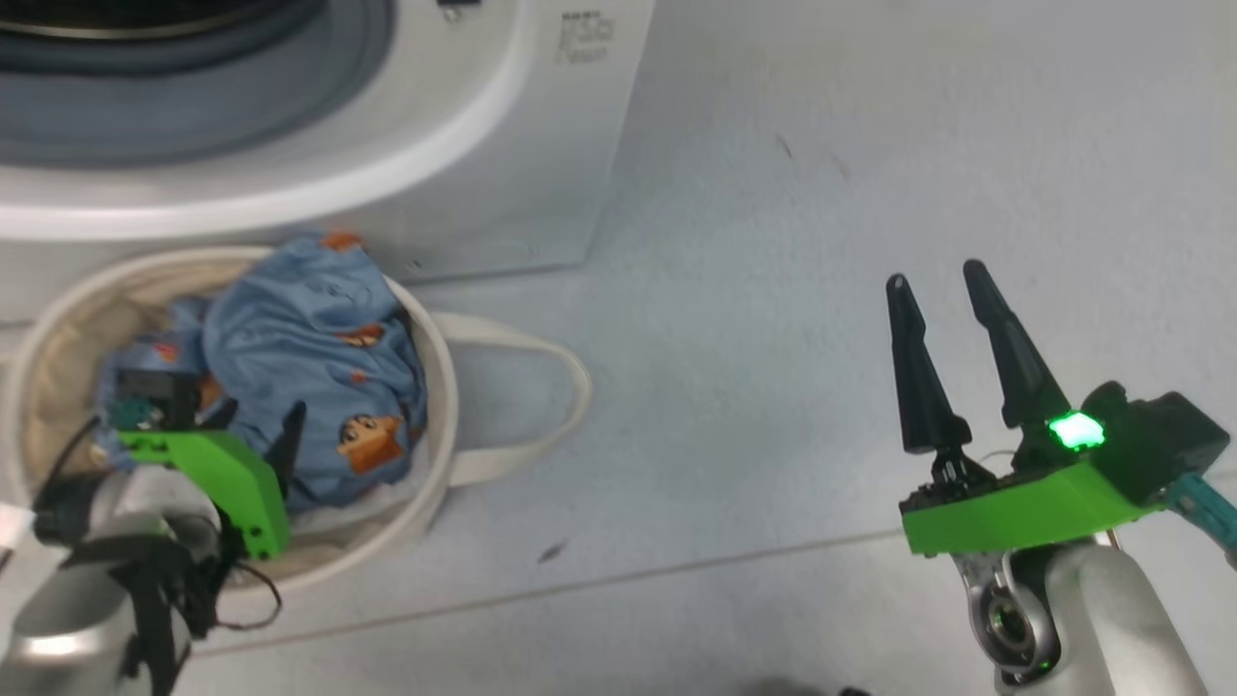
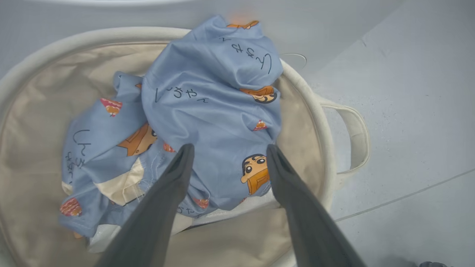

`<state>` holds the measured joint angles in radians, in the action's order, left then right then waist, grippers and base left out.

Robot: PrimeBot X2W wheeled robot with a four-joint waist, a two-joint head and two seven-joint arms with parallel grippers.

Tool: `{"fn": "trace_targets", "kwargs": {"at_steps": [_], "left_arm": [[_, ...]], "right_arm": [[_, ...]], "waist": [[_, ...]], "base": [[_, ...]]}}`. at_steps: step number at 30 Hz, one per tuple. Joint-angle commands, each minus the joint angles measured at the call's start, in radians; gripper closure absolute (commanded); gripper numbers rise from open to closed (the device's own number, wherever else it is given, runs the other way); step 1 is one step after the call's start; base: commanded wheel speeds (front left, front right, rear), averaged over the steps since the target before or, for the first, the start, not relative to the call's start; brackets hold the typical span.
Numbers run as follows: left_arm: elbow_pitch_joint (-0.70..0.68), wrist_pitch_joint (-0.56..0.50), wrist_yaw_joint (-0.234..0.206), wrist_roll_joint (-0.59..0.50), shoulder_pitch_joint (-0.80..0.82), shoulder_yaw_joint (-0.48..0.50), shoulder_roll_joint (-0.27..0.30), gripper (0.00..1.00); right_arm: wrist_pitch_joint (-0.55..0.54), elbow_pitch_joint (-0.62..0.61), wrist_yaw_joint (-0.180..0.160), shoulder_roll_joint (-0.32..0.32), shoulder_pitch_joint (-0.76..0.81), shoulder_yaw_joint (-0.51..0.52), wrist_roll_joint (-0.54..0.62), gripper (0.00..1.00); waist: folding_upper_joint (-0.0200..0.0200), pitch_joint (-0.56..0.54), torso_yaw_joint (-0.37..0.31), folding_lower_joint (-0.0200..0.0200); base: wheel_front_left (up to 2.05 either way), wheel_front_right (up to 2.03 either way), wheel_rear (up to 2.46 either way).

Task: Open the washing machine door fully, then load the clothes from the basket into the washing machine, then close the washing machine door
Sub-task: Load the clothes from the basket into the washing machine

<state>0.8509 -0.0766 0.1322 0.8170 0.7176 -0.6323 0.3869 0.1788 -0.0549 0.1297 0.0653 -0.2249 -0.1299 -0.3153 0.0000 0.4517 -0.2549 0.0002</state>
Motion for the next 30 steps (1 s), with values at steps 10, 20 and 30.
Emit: {"fn": "trace_targets", "kwargs": {"at_steps": [10,20,30], "left_arm": [[0.088,0.057,-0.002,0.122,0.162,-0.052,0.109,0.0],[0.131,0.056,-0.002,0.195,0.268,-0.107,0.165,0.0],[0.185,0.041,-0.002,0.221,0.332,-0.195,0.153,1.0]], "right_arm": [[0.054,-0.075,0.001,-0.015,-0.025,-0.026,-0.004,0.0],[0.077,-0.105,0.001,-0.015,-0.02,-0.032,-0.016,0.0],[0.083,-0.12,0.001,-0.015,-0.045,-0.042,-0.026,0.0]], "waist": [[0.0,0.231,-0.063,-0.0002],[0.0,0.36,-0.081,-0.0002],[0.0,0.414,-0.075,-0.0002]], "base": [[0.0,0.0,0.0],[0.0,0.0,0.0],[0.0,0.0,0.0]]}}
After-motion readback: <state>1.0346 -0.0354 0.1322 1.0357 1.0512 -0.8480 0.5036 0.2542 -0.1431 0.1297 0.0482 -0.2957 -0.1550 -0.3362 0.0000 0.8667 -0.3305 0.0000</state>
